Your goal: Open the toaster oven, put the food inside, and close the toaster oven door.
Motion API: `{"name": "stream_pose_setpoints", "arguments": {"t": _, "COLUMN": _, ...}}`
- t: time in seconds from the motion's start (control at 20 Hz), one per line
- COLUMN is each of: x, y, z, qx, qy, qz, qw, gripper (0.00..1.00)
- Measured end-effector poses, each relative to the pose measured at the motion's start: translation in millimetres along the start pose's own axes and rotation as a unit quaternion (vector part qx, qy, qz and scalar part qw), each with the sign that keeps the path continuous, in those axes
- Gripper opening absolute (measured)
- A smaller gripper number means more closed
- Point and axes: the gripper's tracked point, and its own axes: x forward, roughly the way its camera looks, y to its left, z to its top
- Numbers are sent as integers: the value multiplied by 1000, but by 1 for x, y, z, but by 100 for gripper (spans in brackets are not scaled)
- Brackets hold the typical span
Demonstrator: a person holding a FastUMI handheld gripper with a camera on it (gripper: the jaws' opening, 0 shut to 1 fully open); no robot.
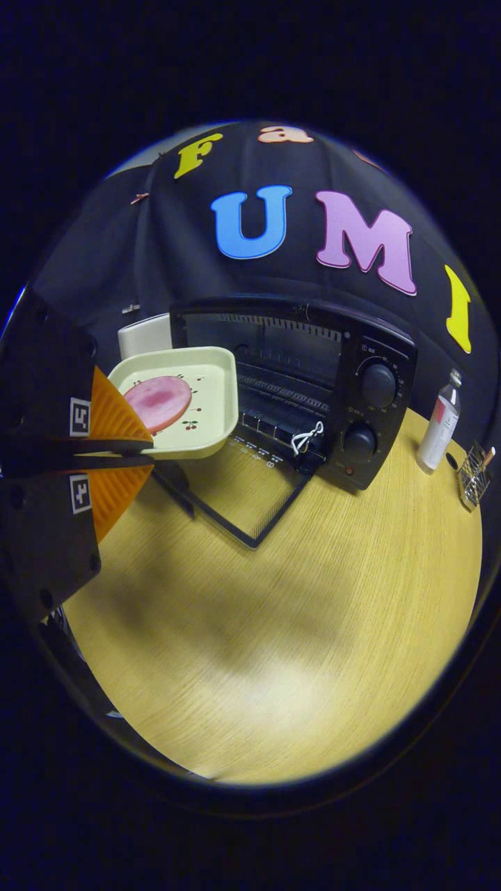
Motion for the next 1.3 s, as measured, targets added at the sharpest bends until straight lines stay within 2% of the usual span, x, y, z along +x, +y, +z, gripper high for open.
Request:
{"name": "stream_pose_setpoints", "arguments": {"t": 0.3, "x": 33, "y": 29, "z": 11, "qx": 67, "qy": -62, "qz": -17, "qw": 996, "gripper": 5}}
{"name": "stream_pose_setpoints", "arguments": {"t": 0.6, "x": 65, "y": 40, "z": 28, "qx": 169, "qy": -106, "qz": -33, "qw": 979, "gripper": 5}}
{"name": "stream_pose_setpoints", "arguments": {"t": 0.8, "x": 79, "y": 51, "z": 43, "qx": 196, "qy": -136, "qz": -38, "qw": 970, "gripper": 6}}
{"name": "stream_pose_setpoints", "arguments": {"t": 1.3, "x": 99, "y": 57, "z": 50, "qx": 229, "qy": -156, "qz": -56, "qw": 959, "gripper": 6}}
